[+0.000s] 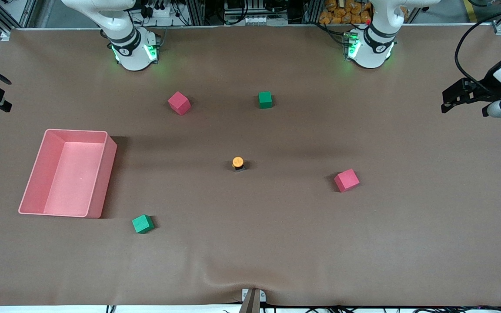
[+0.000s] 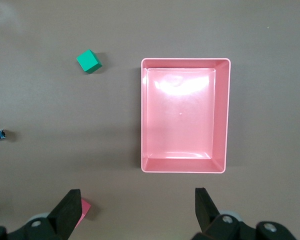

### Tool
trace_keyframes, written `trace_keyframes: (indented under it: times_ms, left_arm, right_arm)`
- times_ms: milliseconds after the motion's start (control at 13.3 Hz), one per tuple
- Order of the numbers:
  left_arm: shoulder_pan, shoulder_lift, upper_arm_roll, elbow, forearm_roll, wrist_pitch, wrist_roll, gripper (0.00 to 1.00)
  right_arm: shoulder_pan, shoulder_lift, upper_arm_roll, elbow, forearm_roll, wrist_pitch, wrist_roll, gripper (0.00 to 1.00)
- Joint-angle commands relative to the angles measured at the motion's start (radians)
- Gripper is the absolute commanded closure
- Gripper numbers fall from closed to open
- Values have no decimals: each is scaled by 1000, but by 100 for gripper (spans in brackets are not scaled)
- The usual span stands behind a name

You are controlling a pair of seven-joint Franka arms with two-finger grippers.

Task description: Place and upright button with both arms

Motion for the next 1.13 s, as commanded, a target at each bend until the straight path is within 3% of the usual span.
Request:
trace_keyframes:
  times_ms: [0,1053]
  left_arm:
    - [-1,-57,5,-43,-10,12,15,0]
    - [2,-53,1,18,-6,-49,-77,0]
  right_arm:
    - [-9,0,9,4,-6,3,0,0]
    - [-7,0,7,4,-4,3,0,0]
